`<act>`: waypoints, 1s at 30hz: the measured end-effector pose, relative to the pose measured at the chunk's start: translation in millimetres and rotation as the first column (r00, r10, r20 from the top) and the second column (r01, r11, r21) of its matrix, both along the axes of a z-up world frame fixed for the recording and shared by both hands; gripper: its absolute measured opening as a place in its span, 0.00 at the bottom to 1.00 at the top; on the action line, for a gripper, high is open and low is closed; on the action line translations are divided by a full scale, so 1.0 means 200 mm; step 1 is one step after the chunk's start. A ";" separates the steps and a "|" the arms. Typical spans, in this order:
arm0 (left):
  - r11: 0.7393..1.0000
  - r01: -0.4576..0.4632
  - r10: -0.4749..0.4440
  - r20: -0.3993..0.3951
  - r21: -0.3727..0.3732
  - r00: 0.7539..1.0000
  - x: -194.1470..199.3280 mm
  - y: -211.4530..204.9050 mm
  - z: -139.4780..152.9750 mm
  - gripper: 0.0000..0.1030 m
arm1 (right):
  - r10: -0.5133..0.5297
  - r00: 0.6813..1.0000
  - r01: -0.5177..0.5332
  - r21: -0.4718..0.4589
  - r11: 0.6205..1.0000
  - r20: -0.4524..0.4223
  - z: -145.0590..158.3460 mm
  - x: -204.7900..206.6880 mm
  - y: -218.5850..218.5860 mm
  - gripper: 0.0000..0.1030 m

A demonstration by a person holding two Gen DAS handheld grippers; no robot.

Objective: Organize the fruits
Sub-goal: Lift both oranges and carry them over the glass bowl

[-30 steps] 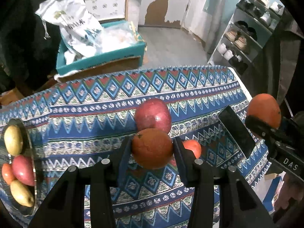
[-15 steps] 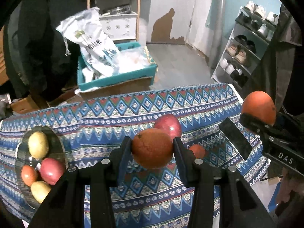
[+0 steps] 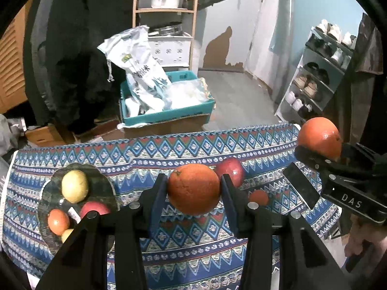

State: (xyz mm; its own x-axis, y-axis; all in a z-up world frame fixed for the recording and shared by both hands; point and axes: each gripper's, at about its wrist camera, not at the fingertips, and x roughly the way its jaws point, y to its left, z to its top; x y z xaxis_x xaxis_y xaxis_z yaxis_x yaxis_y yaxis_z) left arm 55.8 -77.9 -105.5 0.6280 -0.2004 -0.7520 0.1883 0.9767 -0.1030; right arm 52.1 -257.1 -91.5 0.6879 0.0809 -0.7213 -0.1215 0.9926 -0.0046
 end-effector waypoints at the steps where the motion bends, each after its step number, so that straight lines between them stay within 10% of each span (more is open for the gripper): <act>1: 1.000 -0.005 0.005 0.005 0.002 1.000 0.00 0.01 0.01 0.44 | 0.006 1.000 -0.006 -0.001 1.000 0.003 0.01 0.00 0.02 0.67; 30: 0.977 -0.211 0.211 0.000 -0.038 0.978 -0.01 0.63 0.00 0.44 | 0.216 0.976 -0.216 0.032 0.976 -0.015 -0.02 0.19 0.70 0.67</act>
